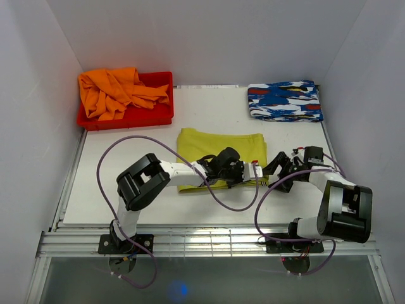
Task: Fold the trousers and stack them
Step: Neatly place the folded trousers to the corner
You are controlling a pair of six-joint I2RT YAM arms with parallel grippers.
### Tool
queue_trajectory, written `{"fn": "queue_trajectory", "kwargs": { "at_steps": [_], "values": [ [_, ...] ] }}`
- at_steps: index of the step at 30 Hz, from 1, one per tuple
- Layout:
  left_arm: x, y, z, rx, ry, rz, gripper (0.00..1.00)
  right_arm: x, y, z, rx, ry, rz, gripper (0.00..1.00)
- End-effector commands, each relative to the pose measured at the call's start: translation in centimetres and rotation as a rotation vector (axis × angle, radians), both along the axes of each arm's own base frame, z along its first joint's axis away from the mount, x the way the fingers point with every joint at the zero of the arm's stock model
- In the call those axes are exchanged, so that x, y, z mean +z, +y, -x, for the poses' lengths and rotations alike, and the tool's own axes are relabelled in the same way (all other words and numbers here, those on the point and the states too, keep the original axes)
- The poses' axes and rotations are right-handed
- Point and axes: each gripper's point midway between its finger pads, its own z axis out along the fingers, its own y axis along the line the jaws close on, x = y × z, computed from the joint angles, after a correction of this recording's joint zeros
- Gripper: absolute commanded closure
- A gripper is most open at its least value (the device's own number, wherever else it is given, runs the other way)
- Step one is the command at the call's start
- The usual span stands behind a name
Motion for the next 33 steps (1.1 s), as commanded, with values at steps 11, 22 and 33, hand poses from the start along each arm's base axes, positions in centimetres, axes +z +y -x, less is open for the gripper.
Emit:
{"fn": "queue_trajectory", "kwargs": {
  "at_steps": [11,22,33],
  "values": [
    [2.3,2.0,0.8,-0.061,0.286,0.089,1.0,-1.6,1.2,-1.1,-0.034,0.018,-0.067,0.1],
    [3.4,2.1,-1.3,0.015,0.393,0.137,1.0,-2.3,3.8,0.3,-0.045,0.096,-0.162,0.03],
    [3.0,2.4,-1.3,0.011,0.388,0.13,1.0,-2.9,3.2,-1.5,-0.147,0.12,-0.146,0.49]
  ]
}}
